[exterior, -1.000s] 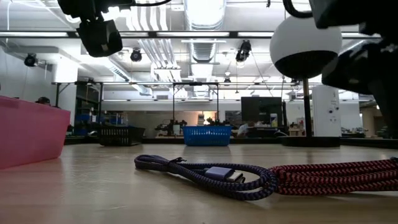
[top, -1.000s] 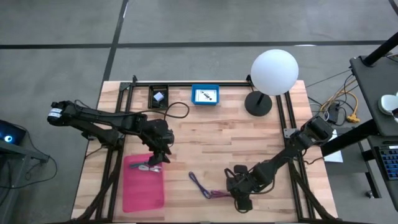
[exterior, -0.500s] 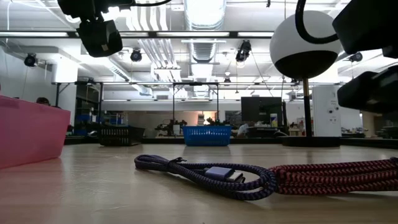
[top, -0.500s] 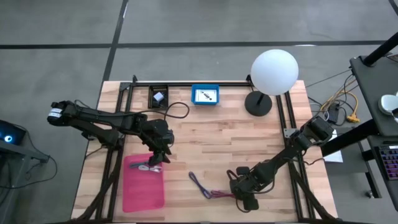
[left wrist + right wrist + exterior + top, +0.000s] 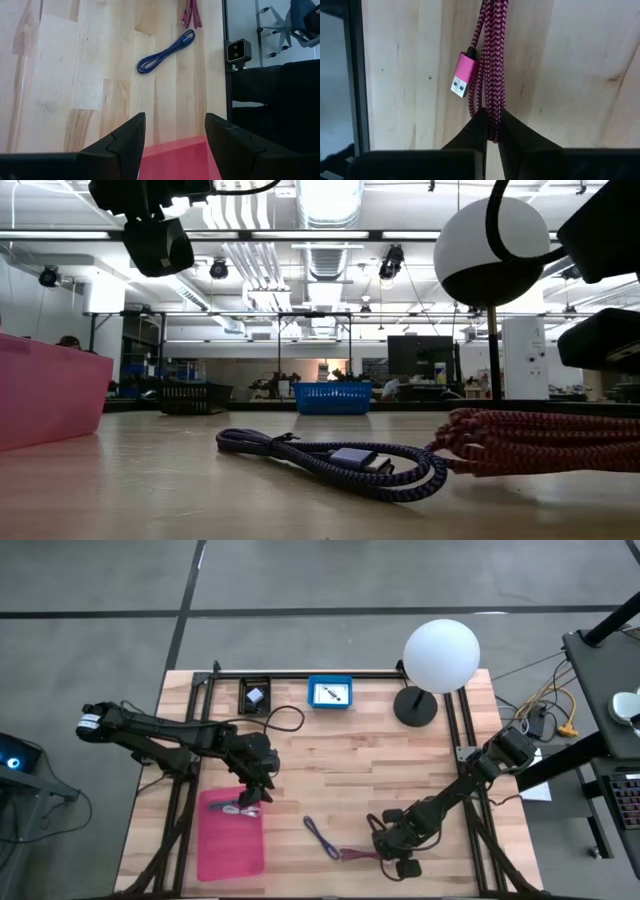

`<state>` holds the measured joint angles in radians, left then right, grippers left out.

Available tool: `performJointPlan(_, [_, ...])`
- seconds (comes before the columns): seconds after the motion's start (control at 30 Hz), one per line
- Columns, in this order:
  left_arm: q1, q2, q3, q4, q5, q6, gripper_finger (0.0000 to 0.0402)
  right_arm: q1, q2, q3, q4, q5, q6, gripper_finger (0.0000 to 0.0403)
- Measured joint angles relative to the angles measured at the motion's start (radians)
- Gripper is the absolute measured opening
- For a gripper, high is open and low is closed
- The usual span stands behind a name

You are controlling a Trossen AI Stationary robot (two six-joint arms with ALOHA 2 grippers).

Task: Pick and place items into bin
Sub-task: Put the pink tied charger cable into the red bin

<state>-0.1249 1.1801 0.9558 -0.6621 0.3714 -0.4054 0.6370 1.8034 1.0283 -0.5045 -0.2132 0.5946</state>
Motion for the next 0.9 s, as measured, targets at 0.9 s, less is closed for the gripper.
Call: performJointPlan(0.9, [0.0, 0.0, 0.0, 0.281, -0.002, 0.043, 0.019, -0.032, 0.0, -0.036, 0.695, 0.888, 0.205, 0.0013])
